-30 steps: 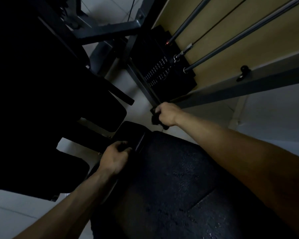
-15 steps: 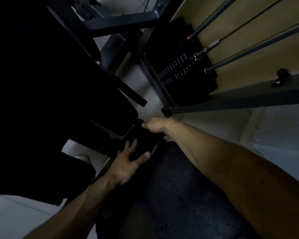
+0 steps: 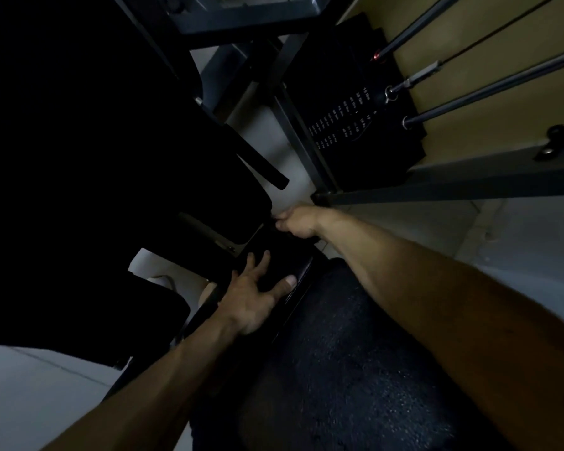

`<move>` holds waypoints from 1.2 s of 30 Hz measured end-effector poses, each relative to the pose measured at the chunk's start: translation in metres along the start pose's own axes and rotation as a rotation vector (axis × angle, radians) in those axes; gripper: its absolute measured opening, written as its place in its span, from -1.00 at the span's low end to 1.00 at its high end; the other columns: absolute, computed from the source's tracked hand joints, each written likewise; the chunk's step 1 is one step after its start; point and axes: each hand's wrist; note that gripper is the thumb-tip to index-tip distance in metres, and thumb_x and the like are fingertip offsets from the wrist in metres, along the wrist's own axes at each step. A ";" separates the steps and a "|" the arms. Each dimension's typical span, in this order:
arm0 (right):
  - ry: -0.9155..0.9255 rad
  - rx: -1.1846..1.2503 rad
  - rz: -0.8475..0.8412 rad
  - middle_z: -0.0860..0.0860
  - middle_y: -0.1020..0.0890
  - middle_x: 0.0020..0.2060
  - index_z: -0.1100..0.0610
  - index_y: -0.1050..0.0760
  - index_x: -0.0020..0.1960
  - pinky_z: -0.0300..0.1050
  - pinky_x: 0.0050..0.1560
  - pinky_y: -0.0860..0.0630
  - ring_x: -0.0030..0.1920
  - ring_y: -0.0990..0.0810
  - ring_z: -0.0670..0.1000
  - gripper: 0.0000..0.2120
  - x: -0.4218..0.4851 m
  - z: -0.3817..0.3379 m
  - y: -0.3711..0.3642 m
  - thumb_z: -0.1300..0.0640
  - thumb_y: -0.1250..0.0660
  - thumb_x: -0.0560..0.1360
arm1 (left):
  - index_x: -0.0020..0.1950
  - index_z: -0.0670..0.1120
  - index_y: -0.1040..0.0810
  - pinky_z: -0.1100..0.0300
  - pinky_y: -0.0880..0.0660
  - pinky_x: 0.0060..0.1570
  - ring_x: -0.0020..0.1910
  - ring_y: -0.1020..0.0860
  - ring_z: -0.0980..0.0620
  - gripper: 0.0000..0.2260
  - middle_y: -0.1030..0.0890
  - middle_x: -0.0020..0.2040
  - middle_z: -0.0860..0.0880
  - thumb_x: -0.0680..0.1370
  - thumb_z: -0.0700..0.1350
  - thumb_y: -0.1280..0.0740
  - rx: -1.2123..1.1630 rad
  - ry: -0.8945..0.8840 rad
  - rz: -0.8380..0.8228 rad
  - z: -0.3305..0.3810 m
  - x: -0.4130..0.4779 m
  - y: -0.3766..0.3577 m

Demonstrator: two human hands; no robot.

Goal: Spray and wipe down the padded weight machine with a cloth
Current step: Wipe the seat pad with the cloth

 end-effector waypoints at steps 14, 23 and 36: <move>0.197 -0.439 0.516 -0.14 -0.63 -0.12 -0.07 -0.66 -0.01 -0.10 -0.13 -0.52 -0.10 -0.57 -0.02 -0.70 -0.215 0.033 -0.020 -0.27 -0.32 0.54 | 0.60 0.02 -0.30 0.09 -0.13 0.56 0.61 -0.20 -0.09 -0.39 -0.15 0.65 0.01 0.60 0.16 -0.36 -0.063 -0.026 0.084 -0.007 -0.027 0.002; 0.097 -0.481 0.592 0.02 -0.60 0.30 -0.01 -0.46 0.45 0.00 0.11 -0.56 0.23 -0.58 0.12 -0.55 -0.137 0.005 -0.078 -0.18 -0.29 0.63 | 0.43 -0.10 -0.53 0.04 -0.32 0.49 0.51 -0.39 -0.11 -0.64 -0.47 0.47 -0.11 0.64 -0.06 -0.34 -0.093 -0.020 0.112 -0.065 -0.069 0.015; 0.320 -0.605 0.632 0.14 -0.61 0.22 0.08 -0.60 0.28 0.19 0.28 -0.51 0.18 -0.59 0.23 -0.61 -0.185 0.042 -0.105 0.22 -0.36 0.46 | 0.46 -0.19 -0.48 0.39 -0.21 0.30 0.50 -0.37 -0.06 -0.67 -0.43 0.49 -0.11 0.69 -0.19 -0.27 -0.071 -0.068 -0.033 -0.073 -0.072 0.013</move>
Point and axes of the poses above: each hand's wrist, its own x-axis towards the middle knuckle, its own y-axis out of the back of the hand, z = x × y
